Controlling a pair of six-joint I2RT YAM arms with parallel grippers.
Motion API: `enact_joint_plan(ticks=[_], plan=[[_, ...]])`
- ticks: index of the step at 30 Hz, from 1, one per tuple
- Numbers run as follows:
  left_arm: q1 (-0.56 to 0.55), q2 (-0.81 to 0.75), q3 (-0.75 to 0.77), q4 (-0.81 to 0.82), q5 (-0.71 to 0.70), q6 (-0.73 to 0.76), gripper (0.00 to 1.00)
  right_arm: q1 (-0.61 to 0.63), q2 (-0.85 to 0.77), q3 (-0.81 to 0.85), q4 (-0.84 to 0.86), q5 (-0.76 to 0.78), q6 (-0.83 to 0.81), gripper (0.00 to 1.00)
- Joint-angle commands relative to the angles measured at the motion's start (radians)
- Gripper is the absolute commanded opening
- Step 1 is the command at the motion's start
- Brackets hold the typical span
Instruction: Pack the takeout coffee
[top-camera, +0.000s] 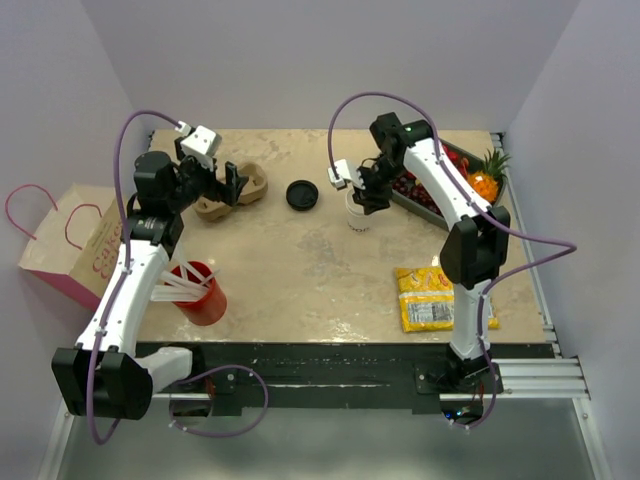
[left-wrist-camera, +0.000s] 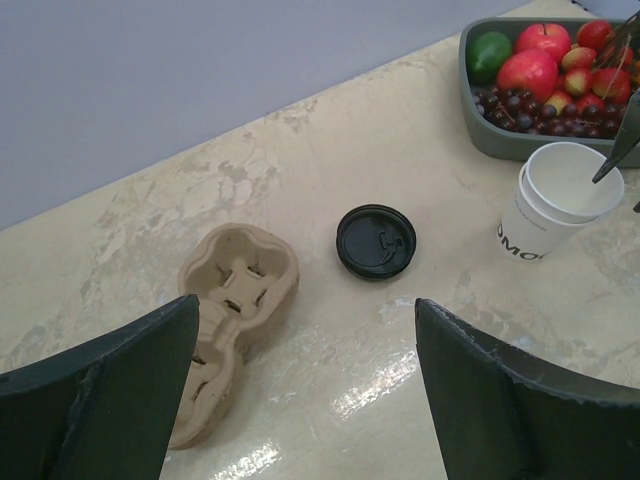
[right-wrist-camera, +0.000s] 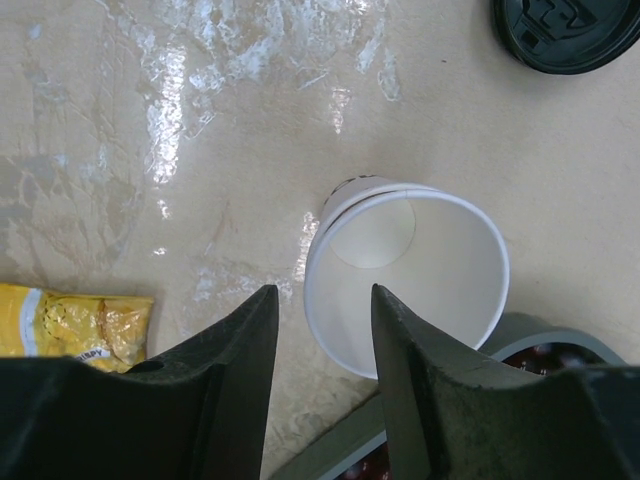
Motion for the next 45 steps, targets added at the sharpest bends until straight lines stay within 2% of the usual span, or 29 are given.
enact_joint_plan(ticks=[1,8,25,45], plan=[[0.006,0.002,0.0,0.058,0.022,-0.028,0.92,0.006,-0.05,-0.021,-0.039,-0.021,0.028,0.44],[0.006,0.001,-0.01,0.06,0.019,-0.025,0.92,0.006,-0.056,-0.061,0.011,0.002,0.05,0.42],[0.013,0.01,-0.018,0.078,0.029,-0.043,0.92,0.008,-0.044,-0.058,0.05,0.034,0.084,0.27],[0.013,-0.002,-0.033,0.077,0.027,-0.04,0.92,0.012,-0.039,-0.08,0.066,0.056,0.09,0.25]])
